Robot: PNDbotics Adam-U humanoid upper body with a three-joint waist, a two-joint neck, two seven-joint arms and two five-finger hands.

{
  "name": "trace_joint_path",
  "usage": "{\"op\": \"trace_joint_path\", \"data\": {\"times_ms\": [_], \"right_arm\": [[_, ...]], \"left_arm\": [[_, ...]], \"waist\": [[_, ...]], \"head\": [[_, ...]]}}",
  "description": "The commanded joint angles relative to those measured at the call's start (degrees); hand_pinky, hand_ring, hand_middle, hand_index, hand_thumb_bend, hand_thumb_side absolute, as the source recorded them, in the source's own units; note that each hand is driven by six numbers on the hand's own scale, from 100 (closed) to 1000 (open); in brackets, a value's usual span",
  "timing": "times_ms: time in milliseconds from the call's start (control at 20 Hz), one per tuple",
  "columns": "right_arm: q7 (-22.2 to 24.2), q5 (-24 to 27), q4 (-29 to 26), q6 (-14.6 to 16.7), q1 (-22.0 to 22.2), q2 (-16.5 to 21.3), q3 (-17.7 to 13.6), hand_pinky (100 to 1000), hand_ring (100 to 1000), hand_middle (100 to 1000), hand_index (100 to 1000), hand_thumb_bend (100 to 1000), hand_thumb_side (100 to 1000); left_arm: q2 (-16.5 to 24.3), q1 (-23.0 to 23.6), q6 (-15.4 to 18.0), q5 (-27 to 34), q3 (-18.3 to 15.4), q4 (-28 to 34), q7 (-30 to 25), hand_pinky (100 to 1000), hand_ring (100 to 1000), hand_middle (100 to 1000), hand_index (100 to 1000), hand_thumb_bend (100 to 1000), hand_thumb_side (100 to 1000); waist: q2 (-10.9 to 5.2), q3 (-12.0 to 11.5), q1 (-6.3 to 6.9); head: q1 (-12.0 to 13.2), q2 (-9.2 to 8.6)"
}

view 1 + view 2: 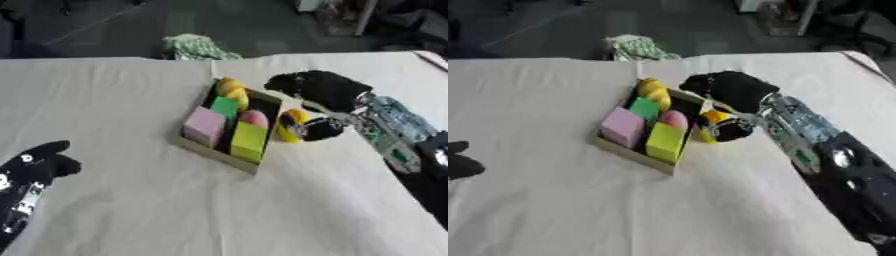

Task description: Pick up objects on the table and place them in the box.

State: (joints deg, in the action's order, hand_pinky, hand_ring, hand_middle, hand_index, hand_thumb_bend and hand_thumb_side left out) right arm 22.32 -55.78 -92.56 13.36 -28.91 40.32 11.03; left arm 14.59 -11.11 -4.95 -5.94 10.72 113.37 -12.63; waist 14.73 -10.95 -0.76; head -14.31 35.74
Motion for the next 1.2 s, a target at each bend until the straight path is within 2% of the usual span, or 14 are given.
{"op": "trace_joint_path", "data": {"times_ms": [50,100,400,750,1150,1200], "right_arm": [[3.0,0.5,0.2,-0.5,-0.2,2.1,-1.6,789,870,924,996,100,320],[3.7,0.1,0.9,-0.8,-0.1,2.0,-1.8,788,870,925,996,100,359],[4.8,-3.0,5.5,-2.1,-0.1,1.1,-2.2,780,868,922,994,100,408],[4.9,-4.4,9.8,-1.6,-0.4,0.3,-1.6,767,855,898,982,100,498],[4.6,-5.1,12.1,-0.9,-1.1,-0.3,-1.2,765,853,892,978,100,501],[4.8,-5.2,12.4,-0.6,-1.1,-0.6,-0.7,734,799,758,876,100,430]], "left_arm": [[0.7,-0.2,-0.1,-0.1,-0.5,1.2,0.2,825,723,633,866,100,800],[0.7,-0.1,-0.1,-0.1,-0.5,1.2,0.3,825,723,633,866,100,800],[0.7,-0.1,0.0,-0.1,-0.5,1.2,0.3,825,723,633,866,100,801],[0.6,-0.1,0.0,-0.1,-0.4,1.2,0.2,825,723,633,866,100,801],[0.6,-0.1,0.0,-0.1,-0.5,1.2,0.2,825,723,633,866,100,801],[0.6,-0.2,0.0,-0.1,-0.4,1.2,0.1,825,724,634,867,100,803]], "waist": [[-1.15,0.1,0.12],[-1.16,0.1,0.14],[-1.13,0.1,0.26],[-1.09,0.2,0.34],[-1.09,0.1,0.41],[-1.09,0.0,0.37]], "head": [[0.2,-0.5],[0.2,-0.53],[0.3,-0.55],[0.3,-0.45],[0.3,-0.49],[0.2,-0.48]]}}
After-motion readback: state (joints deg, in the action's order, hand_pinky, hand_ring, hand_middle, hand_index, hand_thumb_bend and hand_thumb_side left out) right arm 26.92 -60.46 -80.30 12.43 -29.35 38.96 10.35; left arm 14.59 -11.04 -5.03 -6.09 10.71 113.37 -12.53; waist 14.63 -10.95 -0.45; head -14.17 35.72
